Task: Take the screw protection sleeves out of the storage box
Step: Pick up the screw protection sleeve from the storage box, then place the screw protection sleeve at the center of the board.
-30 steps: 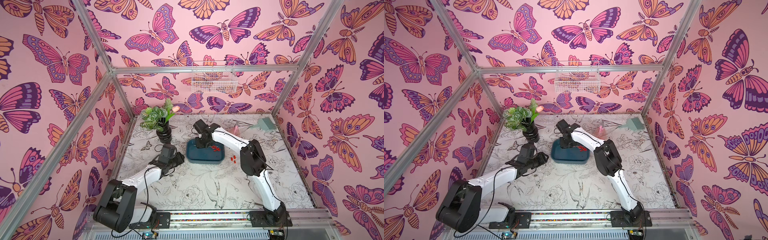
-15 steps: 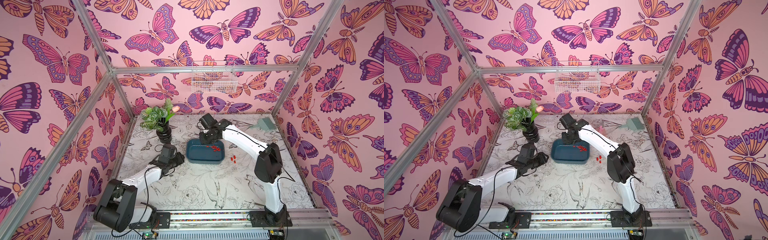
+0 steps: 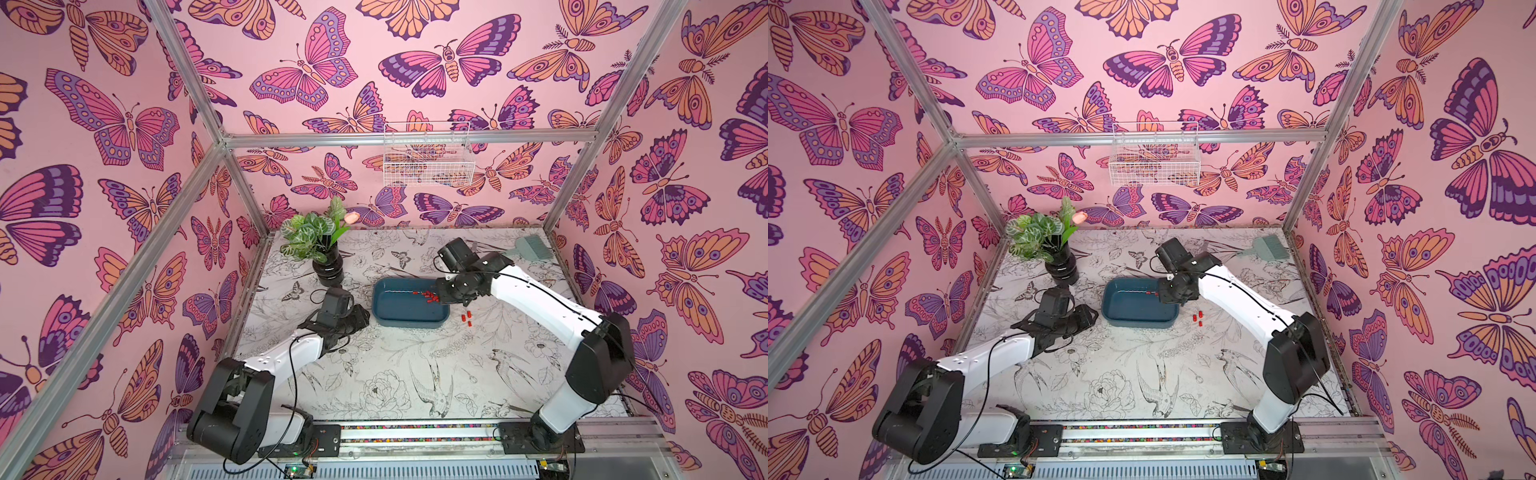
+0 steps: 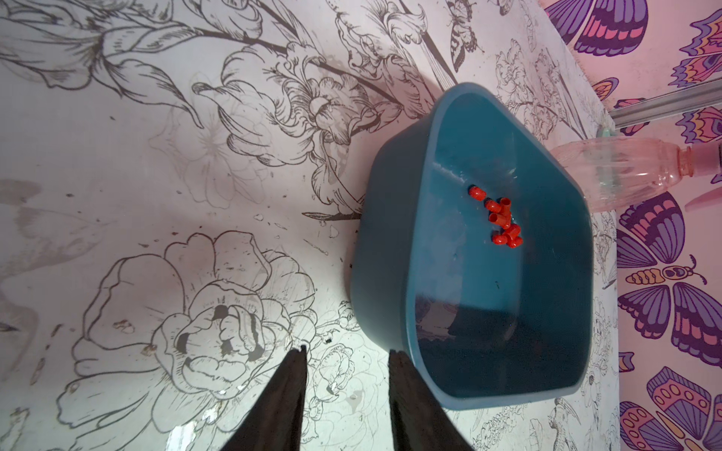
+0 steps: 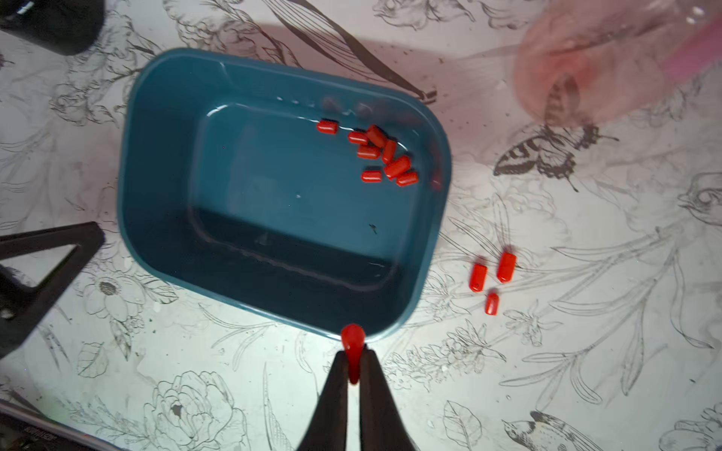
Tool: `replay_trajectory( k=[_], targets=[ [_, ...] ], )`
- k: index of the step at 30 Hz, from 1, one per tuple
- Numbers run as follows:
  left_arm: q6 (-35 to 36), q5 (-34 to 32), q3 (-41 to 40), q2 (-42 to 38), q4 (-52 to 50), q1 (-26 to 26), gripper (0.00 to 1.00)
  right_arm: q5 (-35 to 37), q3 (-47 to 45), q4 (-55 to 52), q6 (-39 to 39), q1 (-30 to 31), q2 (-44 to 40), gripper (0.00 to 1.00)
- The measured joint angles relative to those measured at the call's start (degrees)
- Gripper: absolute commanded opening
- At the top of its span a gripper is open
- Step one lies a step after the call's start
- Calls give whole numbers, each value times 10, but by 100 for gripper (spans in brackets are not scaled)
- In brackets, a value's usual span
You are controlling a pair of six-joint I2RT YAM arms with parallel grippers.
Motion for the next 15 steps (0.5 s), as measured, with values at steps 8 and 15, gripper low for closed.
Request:
replay_trajectory(
  k=[8, 15],
  targets=[
    [0, 0, 0, 0, 0, 0, 40, -3, -85, 6, -15, -65, -45, 12],
    [0, 0, 0, 7, 0, 0, 40, -16, -115, 30, -29, -110, -51, 12]
  ],
)
